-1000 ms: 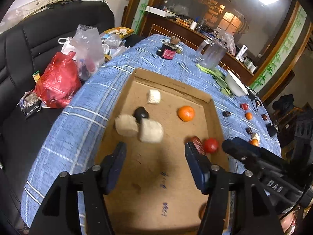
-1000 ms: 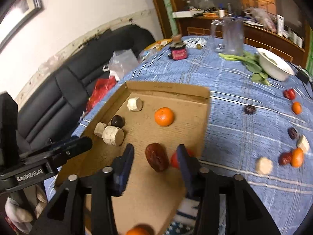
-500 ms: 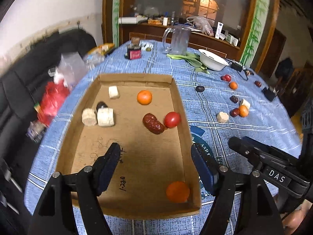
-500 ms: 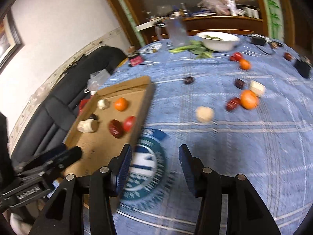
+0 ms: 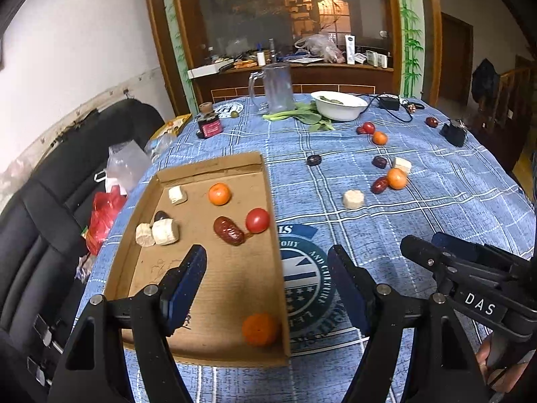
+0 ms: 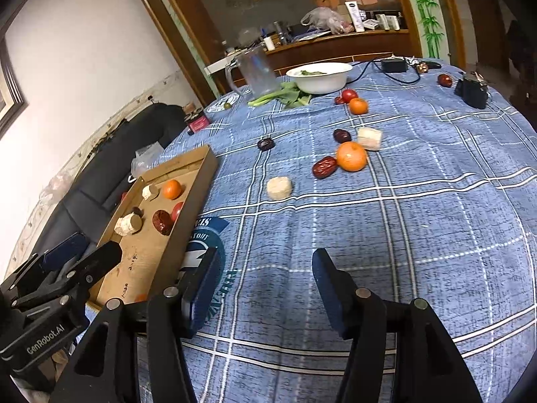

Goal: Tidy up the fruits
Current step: 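Withdraw both open tools from the box toward the remaining fruit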

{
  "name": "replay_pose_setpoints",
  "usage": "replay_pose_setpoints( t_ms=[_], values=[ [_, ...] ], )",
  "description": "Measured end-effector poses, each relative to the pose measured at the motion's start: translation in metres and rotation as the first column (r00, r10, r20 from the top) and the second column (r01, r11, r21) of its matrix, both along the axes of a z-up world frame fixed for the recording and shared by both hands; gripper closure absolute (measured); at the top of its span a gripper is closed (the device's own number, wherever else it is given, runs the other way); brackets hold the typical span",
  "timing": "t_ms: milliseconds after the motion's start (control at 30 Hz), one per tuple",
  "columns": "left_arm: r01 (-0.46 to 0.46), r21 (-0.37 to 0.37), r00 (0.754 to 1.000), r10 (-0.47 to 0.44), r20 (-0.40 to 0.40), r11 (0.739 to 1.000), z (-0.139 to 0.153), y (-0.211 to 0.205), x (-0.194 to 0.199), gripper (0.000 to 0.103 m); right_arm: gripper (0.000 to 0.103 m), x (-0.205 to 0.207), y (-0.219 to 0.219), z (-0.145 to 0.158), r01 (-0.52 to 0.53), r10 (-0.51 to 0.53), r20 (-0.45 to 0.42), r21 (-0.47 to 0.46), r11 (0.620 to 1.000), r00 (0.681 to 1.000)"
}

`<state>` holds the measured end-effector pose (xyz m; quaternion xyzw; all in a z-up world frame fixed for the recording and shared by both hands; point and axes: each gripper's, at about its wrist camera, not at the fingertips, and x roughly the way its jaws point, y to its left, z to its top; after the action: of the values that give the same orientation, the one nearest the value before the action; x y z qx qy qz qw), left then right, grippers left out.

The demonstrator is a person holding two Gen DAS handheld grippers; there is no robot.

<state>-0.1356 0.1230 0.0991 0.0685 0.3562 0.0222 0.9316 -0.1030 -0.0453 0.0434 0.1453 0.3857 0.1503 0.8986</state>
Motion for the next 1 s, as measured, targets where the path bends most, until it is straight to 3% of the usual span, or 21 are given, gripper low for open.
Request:
replay_pose_setpoints(
  t_ms=[500,1000],
  values=[
    [0.047,0.042,0.999,-0.046,-0.023,0.998,-0.006,-0.032,-0.001,0.029,0.042,-0.002,-0.023,-0.009,0.027,-0.026,-0.016,0.036,0.999,1.000],
    [0.051,0.019,0.997,-0.050,-0.061,0.999,-0.016,-0.028,0.010,0.029,0.042,0.004,-0.023,-0.019,0.030,-0.029,-0.051,0.028,0.999,0.998]
  ],
)
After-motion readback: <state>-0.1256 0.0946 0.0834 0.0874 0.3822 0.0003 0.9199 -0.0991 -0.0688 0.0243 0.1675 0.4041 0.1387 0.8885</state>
